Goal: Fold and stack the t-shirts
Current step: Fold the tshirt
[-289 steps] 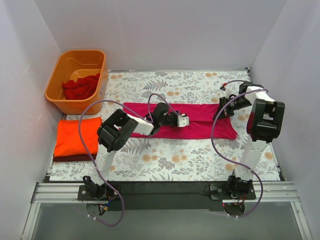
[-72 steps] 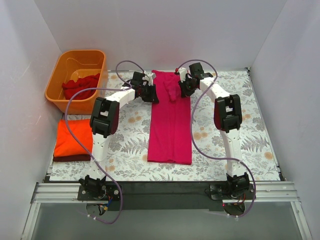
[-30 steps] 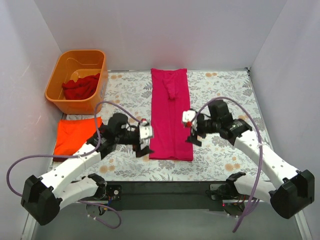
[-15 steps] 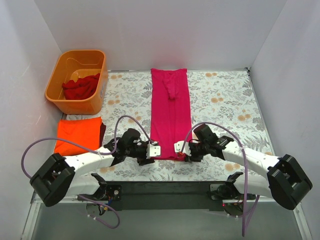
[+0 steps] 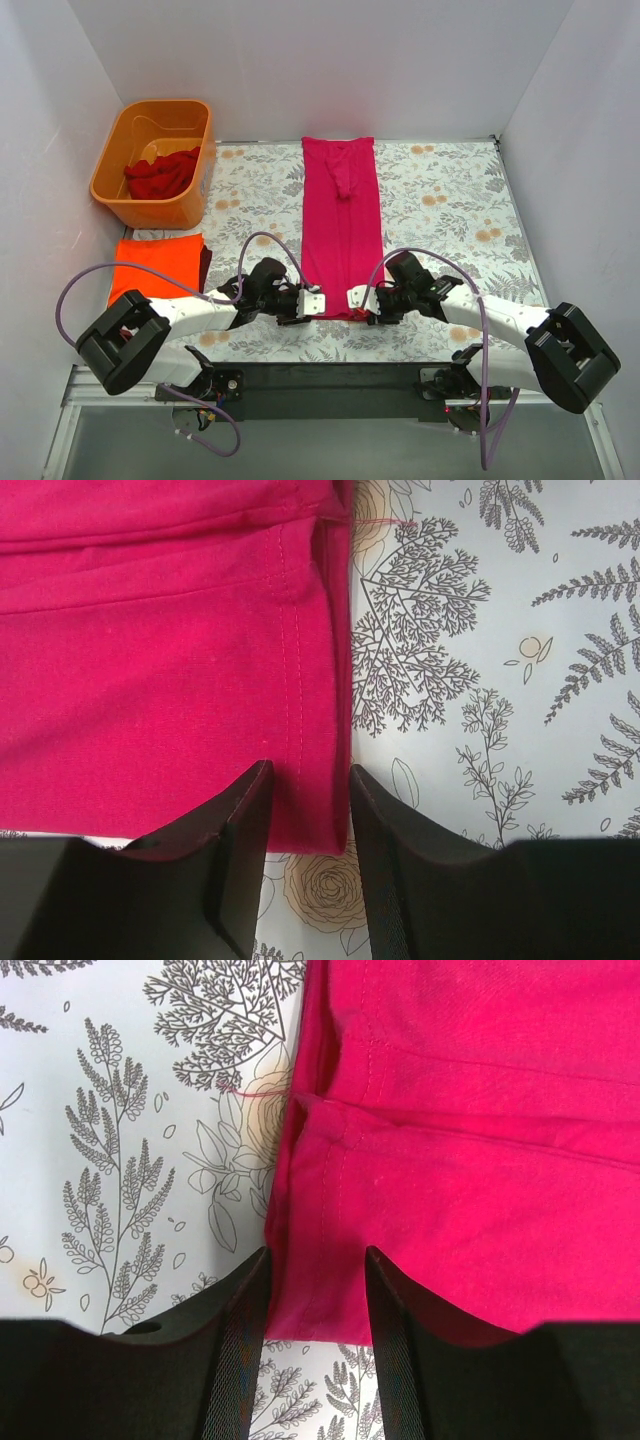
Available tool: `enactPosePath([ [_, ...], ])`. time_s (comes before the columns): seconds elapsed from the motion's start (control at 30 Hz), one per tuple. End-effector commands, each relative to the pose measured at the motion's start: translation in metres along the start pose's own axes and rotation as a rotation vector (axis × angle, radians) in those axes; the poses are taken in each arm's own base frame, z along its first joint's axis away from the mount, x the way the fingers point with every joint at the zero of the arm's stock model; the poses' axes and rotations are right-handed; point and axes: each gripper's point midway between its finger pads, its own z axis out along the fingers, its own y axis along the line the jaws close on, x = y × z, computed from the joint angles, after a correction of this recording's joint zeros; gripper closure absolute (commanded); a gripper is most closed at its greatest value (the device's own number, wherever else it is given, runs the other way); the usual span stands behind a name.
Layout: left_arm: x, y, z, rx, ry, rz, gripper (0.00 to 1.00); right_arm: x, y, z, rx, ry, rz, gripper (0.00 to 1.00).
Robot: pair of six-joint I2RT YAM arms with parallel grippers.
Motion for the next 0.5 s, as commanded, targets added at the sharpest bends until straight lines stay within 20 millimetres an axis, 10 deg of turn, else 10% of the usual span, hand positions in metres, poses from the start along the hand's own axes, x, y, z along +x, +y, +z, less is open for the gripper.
enactPosePath([
  [0.0,-0.003,0.005,0.001,-0.009,-0.002,0.035,0.65,0.011,0.009,0.005,-0.034,0.038,0.008,0.51],
  [0.47,-0.013,0.006,0.001,0.000,-0.029,0.022,0.65,-0.037,0.003,-0.019,-0.042,-0.087,0.073,0.50],
])
